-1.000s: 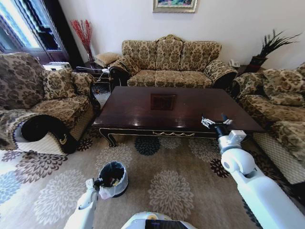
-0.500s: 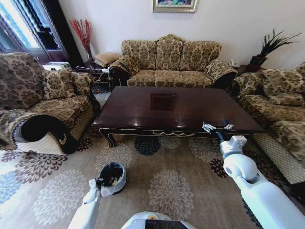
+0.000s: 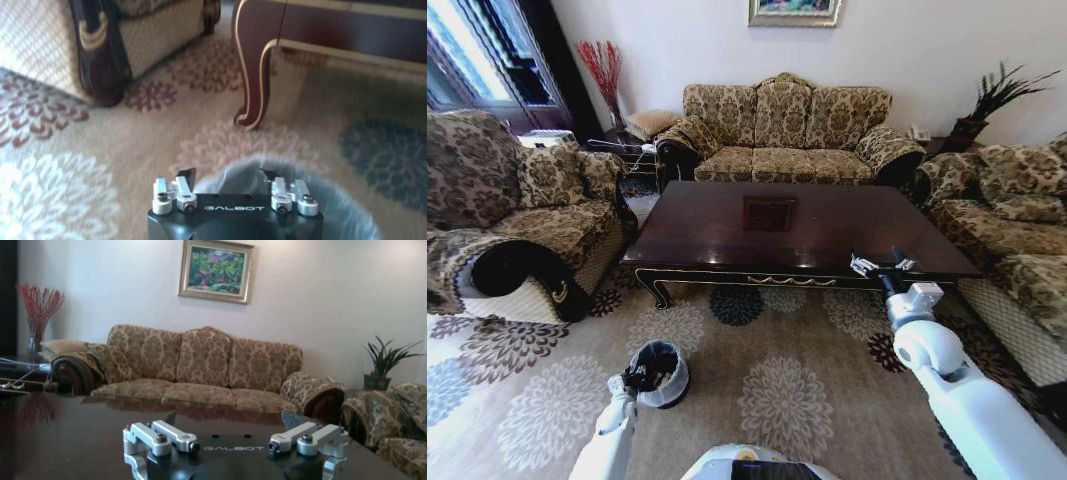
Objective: Move to the front of the table and place the trash on the table into the trash bin.
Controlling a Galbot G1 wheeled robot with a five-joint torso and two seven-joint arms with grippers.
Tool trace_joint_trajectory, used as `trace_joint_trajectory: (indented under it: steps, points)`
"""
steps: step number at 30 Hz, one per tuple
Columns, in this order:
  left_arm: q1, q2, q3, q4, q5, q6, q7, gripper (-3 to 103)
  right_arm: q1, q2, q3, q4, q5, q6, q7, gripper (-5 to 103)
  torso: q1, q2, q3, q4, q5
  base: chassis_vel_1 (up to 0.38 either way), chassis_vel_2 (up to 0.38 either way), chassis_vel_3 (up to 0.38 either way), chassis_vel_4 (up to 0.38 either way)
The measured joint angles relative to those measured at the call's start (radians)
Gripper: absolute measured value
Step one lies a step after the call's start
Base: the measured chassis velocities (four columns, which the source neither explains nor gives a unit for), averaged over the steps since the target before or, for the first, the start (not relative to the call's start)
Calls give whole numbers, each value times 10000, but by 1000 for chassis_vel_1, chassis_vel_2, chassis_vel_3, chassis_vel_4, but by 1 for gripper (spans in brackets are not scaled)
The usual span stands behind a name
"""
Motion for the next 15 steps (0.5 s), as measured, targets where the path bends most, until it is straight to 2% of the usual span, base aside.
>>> trace_joint_trajectory:
  steps: [1,4,6,7,9,10,11,13,14,15]
  points:
    - [62,6,-31,-312,-8,-85,-91,70,40,25,-19,39,0,0,0,100,0,0,0,1,-1,0,0,0,0]
    - [191,12,-104,-964,2,-367,-274,76,52,62,-24,192,22,-78,4,100,1,0,1,2,-3,0,0,0,0]
    - [419,35,-131,-2007,-230,-392,-495,86,-107,66,58,382,44,-189,-101,100,1,0,1,4,-5,0,0,0,0]
    - [419,35,-131,-2007,-230,-392,-495,86,-107,66,58,382,44,-189,-101,100,1,0,1,4,-5,0,0,0,0]
    - [878,-15,-63,-3854,-709,108,-1010,97,-512,138,328,520,-83,-341,-661,100,0,0,1,1,1,0,0,0,0]
    - [878,-15,-63,-3854,-709,108,-1010,97,-512,138,328,520,-83,-341,-661,100,0,0,1,1,1,0,0,0,0]
    - [1180,-152,9,-5144,-744,450,-1245,98,-885,238,502,569,-320,-400,-1006,100,0,0,1,3,-6,0,0,0,0]
    - [1652,-492,128,-7010,-187,790,-1366,100,-1599,434,718,806,-543,-421,-1394,100,1,0,0,-4,8,0,0,0,0]
    - [1652,-492,128,-7010,-187,790,-1366,100,-1599,434,718,806,-543,-421,-1394,100,1,0,0,-4,8,0,0,0,0]
    - [1925,-663,178,-7687,166,900,-1354,100,-1996,551,871,1017,-618,-422,-1590,100,0,0,0,-2,7,0,0,0,0]
